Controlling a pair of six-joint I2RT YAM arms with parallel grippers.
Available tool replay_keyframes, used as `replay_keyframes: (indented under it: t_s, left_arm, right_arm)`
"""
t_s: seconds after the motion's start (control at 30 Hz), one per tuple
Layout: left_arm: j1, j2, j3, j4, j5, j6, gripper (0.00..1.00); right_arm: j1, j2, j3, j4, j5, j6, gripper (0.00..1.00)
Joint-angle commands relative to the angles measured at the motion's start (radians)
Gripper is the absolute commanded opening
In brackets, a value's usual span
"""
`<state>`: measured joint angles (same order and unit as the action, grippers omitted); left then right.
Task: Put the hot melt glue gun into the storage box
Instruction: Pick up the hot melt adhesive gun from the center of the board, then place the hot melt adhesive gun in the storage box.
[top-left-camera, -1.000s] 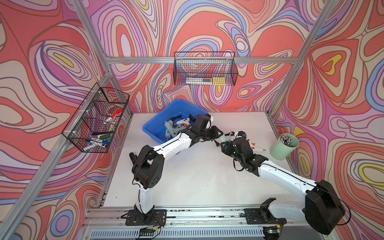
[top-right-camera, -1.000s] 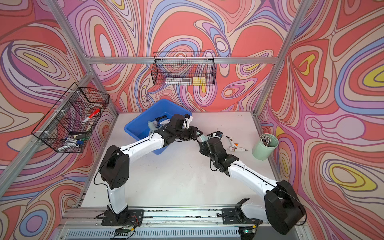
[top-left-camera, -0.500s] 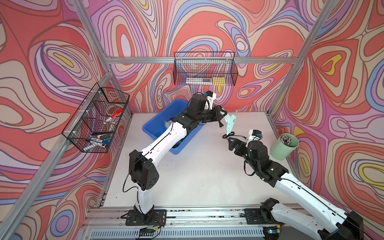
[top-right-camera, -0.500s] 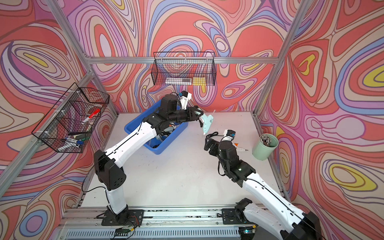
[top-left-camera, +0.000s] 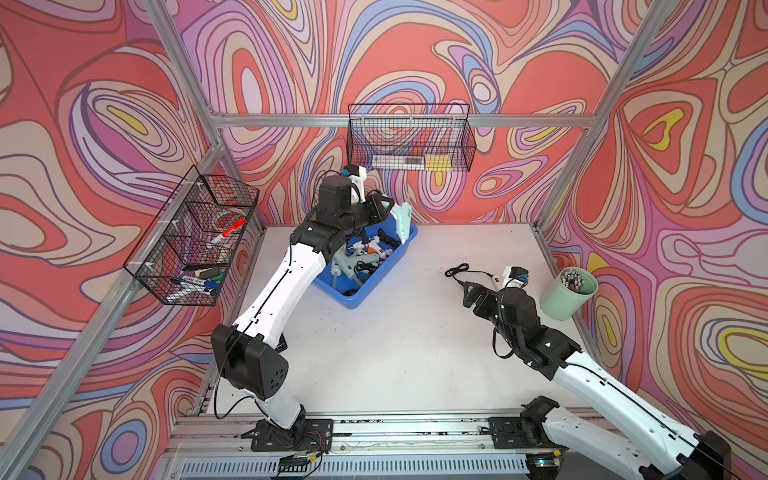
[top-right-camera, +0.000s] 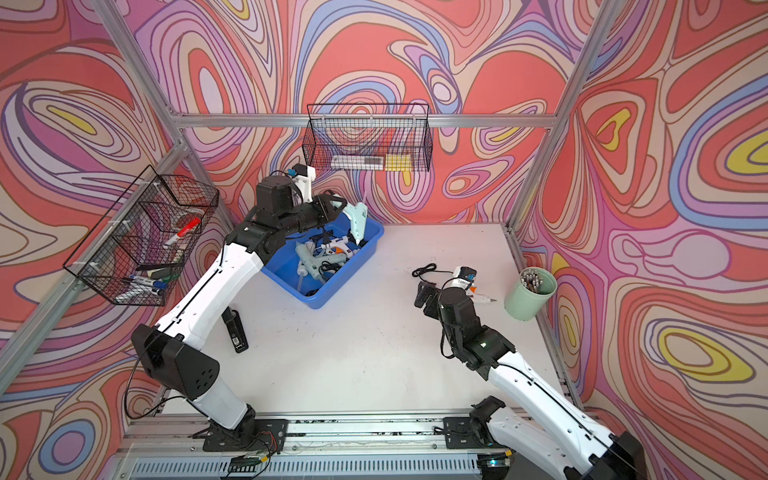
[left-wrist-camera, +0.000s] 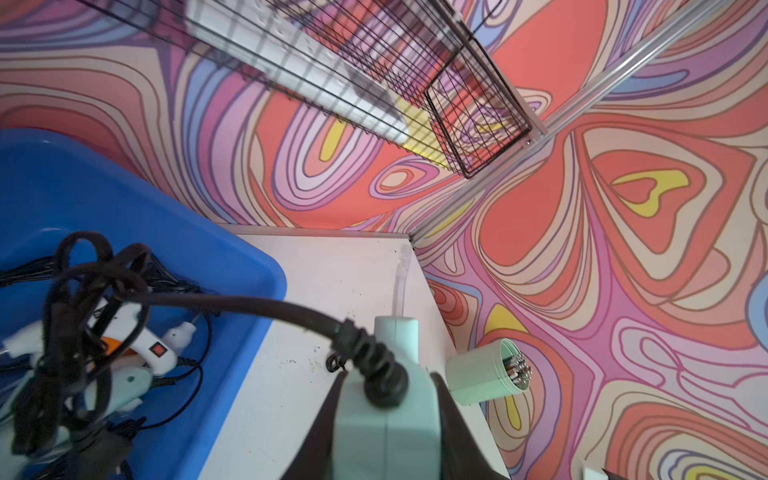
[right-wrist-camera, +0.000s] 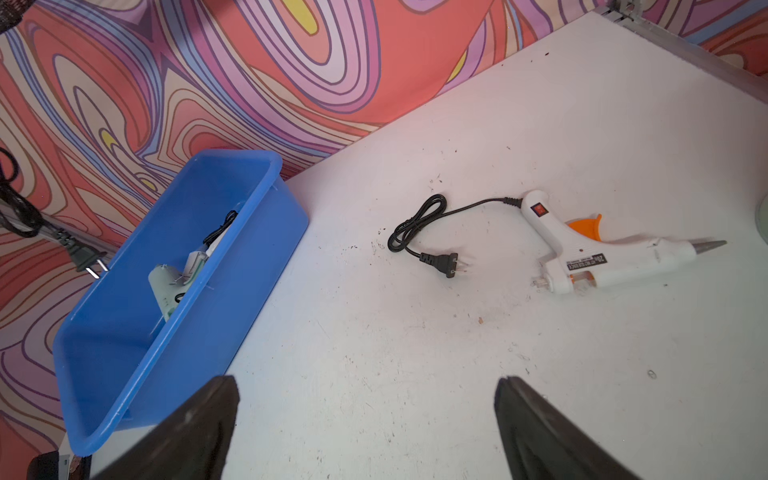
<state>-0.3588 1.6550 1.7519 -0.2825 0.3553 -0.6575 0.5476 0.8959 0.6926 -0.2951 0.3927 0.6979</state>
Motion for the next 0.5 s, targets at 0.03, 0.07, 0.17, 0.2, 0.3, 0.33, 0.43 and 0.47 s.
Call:
replay_keyframes:
  t_s: [0.03,0.07,0.17,0.2,0.3,0.33,0.43,0.47]
  left_arm:
    - [0.063,-0.017,-0.041,0.089,-0.016,0.012,0.0]
    - [0.079,-0.007,-0.043,0.094,-0.011,0.01,0.0]
    - [0.12,0.038,-0.04,0.12,0.018,-0.003,0.0]
    - [0.13,0.055,-0.037,0.129,0.028,-0.007,0.0]
    - [0.16,0.121,-0.03,0.174,0.042,-0.033,0.0]
    - [0.168,0.148,-0.022,0.193,0.043,-0.042,0.0]
    - [0.187,0.24,0.022,0.232,0.057,-0.072,0.0]
    - [0.189,0.267,0.035,0.243,0.058,-0.08,0.0]
  right_arm:
    - [0.005,0.006,-0.002,-0.004,0.01,0.0,0.98]
    - [0.005,0.005,-0.002,-0.004,0.011,0.0,0.98]
    - [0.004,0.004,0.002,-0.011,0.014,0.0,0.98]
    - [0.005,0.002,0.005,-0.014,0.018,0.0,0.98]
    - [0.005,-0.003,0.008,-0.024,0.026,-0.003,0.98]
    - [0.004,-0.003,0.012,-0.029,0.029,-0.003,0.98]
    - [0.004,-0.01,0.021,-0.045,0.038,-0.005,0.98]
    - [0.005,-0.013,0.024,-0.052,0.043,-0.009,0.98]
